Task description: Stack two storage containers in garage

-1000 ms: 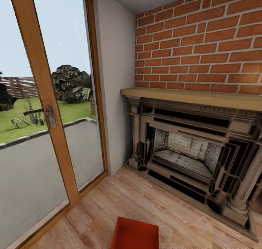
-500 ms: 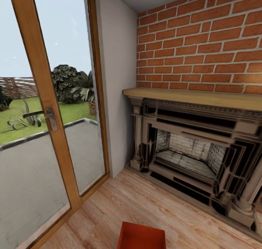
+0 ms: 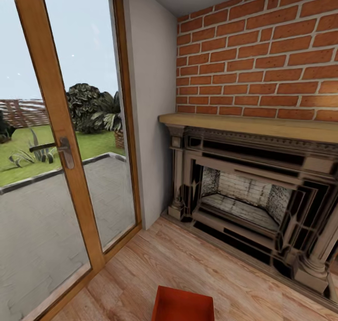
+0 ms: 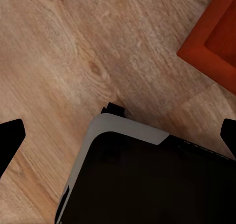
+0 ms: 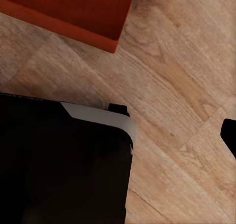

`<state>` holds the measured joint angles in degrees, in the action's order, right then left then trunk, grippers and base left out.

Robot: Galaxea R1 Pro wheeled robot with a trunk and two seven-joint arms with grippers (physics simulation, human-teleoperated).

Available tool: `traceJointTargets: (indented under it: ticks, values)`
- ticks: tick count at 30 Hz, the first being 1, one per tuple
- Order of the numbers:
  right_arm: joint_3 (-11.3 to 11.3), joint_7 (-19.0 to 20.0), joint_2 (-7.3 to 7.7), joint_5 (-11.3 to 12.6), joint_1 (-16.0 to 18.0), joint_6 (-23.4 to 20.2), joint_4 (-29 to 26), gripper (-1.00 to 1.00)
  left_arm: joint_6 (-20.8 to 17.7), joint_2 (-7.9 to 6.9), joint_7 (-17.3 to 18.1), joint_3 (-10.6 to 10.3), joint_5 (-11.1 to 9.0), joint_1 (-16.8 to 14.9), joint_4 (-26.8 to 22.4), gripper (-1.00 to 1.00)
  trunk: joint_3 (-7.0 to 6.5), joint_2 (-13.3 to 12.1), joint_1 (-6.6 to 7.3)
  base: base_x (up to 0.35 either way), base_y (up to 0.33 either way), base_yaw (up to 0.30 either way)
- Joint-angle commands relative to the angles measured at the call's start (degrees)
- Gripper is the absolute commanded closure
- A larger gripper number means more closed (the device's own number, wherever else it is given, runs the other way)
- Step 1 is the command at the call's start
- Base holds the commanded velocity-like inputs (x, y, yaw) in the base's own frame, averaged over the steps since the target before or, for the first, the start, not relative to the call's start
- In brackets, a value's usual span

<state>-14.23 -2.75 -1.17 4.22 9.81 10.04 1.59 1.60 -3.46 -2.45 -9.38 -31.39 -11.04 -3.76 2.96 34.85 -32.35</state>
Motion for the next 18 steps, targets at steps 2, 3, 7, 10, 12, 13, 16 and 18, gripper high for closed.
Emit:
traceJointTargets:
  ticks: [2,3,7,10,12,13,16,18]
  values:
    - [-0.4,-0.2,-0.16,0.6,0.1,0.3,0.2,-1.0,0.1,0.02,-0.2,-0.5,-0.4,0.0,0.0,-1.0,0.11,0.1,-0.02,0.0,0.0,-0.065]
    - [-0.3,-0.3,-0.22,0.6,0.1,0.2,0.2,-1.0,0.1,0.02,-0.2,-0.5,-0.4,0.0,0.0,-1.0,0.11,0.1,-0.02,0.0,0.0,-0.15]
    - [-0.3,-0.4,-0.27,0.7,0.1,0.2,0.2,-1.0,0.1,0.02,-0.2,-0.5,-0.4,0.0,0.0,-1.0,0.11,0.1,-0.02,0.0,0.0,-0.209]
    - [-0.3,-0.4,-0.25,0.7,0.1,0.2,0.2,-1.0,0.1,-0.01,-0.2,-0.5,-0.4,0.0,0.0,-1.0,0.11,0.1,-0.02,0.0,0.0,-0.236]
    - [-0.3,-0.4,-0.21,0.7,0.1,0.2,0.2,-1.0,0.1,-0.04,-0.2,-0.5,-0.4,0.0,0.0,-1.0,0.11,0.1,-0.02,0.0,0.0,-0.241]
    - [-0.3,-0.4,-0.18,0.7,0.1,0.2,0.2,-1.0,0.1,-0.02,-0.2,-0.5,-0.3,0.0,0.0,-1.0,0.11,0.1,-0.02,0.0,0.0,-0.242]
    - [-0.3,-0.4,-0.16,0.7,0.1,0.2,0.2,-1.0,0.1,-0.03,-0.2,-0.5,-0.3,0.0,0.0,-1.0,0.11,0.1,-0.02,0.0,0.0,-0.243]
    - [-0.3,-0.4,-0.19,0.7,0.1,0.2,0.2,-1.0,0.1,-0.03,-0.2,-0.5,-0.3,0.0,0.0,-1.0,0.11,0.1,-0.02,0.0,0.0,-0.243]
